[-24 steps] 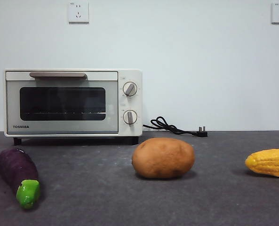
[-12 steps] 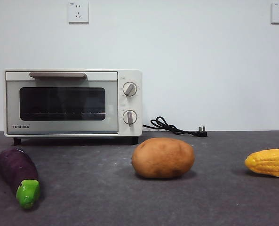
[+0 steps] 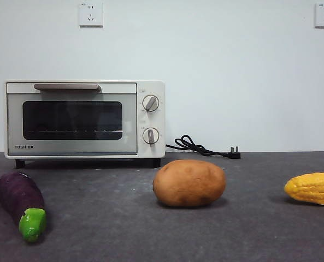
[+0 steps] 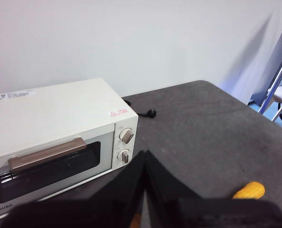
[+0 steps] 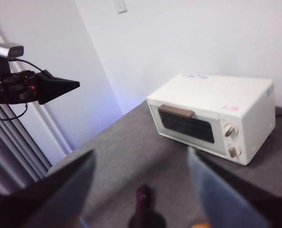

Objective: Take the eggplant from the table,put the eggplant in the oven

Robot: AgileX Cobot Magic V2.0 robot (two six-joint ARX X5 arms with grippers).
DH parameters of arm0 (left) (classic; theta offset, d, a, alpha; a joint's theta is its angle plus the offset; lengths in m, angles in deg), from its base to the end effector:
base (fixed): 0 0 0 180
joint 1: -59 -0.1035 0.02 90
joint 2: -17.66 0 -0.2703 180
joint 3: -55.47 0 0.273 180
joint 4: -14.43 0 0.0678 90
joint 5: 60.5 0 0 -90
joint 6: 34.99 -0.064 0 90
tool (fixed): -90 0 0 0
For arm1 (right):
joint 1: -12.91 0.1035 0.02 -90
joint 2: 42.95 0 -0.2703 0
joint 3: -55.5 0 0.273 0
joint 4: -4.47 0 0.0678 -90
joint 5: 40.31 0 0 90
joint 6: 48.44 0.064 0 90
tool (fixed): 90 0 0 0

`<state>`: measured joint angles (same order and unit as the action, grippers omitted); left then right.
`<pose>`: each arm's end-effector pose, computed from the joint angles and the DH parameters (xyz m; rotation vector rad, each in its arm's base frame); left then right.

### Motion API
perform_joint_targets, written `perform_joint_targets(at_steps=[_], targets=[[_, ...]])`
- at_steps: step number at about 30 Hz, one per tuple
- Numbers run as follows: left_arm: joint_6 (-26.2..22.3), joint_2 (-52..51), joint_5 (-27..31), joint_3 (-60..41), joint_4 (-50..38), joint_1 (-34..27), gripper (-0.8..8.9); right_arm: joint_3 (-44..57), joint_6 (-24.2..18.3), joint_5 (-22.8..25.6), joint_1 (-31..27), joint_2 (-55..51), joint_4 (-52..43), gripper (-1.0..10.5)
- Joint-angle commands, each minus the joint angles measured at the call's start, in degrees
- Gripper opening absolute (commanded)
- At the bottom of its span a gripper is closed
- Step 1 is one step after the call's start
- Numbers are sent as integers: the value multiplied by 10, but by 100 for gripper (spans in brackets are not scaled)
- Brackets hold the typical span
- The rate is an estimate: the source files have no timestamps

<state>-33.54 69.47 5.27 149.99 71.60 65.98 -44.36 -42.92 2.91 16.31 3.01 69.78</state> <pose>0.1712 -0.0474 0.4696 -0.0629 0.2595 -0.5386 0.0994 0.0526 0.4963 0.1658 0.2331 0.8635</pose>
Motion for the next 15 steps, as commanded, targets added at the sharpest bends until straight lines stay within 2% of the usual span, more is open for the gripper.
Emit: perform_joint_targets(at_steps=[1, 8, 15], targets=[[-22, 12, -2, 1, -4, 2, -5, 0, 14, -10, 0, 0, 16, 608], [-46, 78, 21, 1, -52, 2, -5, 0, 19, -39, 1, 0, 69, 607], [-65, 199, 32, 1, -92, -25, -6, 0, 23, -57, 15, 0, 100, 607]])
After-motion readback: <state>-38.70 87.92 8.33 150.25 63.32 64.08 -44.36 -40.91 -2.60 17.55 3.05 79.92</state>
